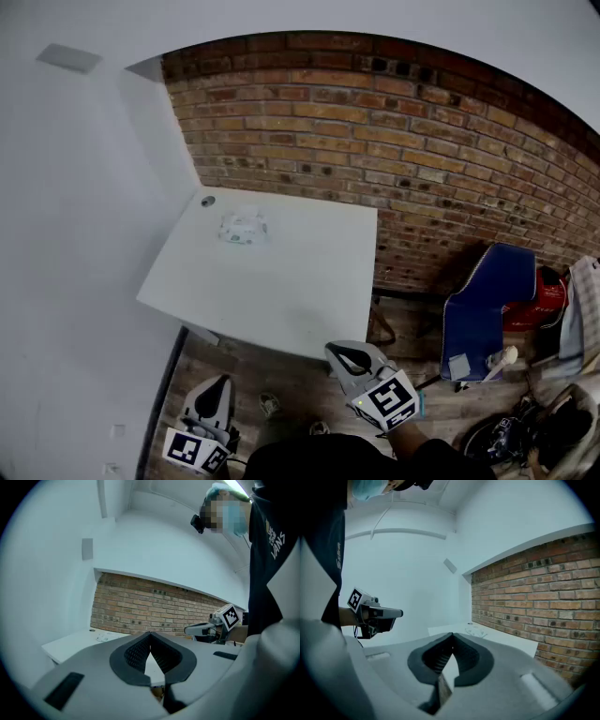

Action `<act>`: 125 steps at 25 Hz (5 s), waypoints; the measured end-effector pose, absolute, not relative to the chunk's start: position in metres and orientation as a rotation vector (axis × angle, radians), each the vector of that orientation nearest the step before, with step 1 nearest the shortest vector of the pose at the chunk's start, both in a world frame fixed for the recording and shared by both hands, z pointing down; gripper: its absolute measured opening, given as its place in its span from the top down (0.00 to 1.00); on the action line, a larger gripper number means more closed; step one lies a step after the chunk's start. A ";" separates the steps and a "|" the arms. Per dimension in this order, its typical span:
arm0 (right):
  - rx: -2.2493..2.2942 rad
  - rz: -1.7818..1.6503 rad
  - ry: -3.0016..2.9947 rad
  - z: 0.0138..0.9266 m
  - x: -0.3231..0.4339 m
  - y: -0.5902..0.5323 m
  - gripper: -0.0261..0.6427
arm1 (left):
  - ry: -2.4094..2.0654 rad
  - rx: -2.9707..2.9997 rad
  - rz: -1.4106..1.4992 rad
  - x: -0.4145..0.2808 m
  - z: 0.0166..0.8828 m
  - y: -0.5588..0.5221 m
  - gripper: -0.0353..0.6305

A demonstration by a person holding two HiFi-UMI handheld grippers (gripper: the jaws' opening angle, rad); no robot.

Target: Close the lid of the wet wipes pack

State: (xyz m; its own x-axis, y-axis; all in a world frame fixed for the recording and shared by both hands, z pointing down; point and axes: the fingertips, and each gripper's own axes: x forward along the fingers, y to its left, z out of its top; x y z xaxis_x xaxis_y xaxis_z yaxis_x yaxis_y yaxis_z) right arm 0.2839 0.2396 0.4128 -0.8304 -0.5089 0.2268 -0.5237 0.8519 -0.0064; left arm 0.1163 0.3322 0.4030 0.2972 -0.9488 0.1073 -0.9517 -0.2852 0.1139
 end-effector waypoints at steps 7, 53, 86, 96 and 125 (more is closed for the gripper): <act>0.831 0.125 -2.822 0.420 0.286 0.231 0.97 | -1.777 2.374 -0.003 0.110 0.413 0.332 0.95; 1.190 0.122 -2.706 0.401 0.067 0.126 0.96 | -1.539 2.532 -0.056 -0.144 0.407 0.204 0.95; 1.333 0.205 -2.669 0.407 0.045 -0.008 0.96 | -1.333 2.656 -0.086 -0.152 0.388 0.036 0.95; 1.574 0.201 -2.562 0.406 -0.001 -0.010 0.96 | -1.102 2.774 -0.050 -0.206 0.383 0.004 0.95; 1.661 0.186 -2.497 0.408 -0.008 -0.069 0.96 | -0.928 2.823 0.071 -0.192 0.424 -0.077 0.95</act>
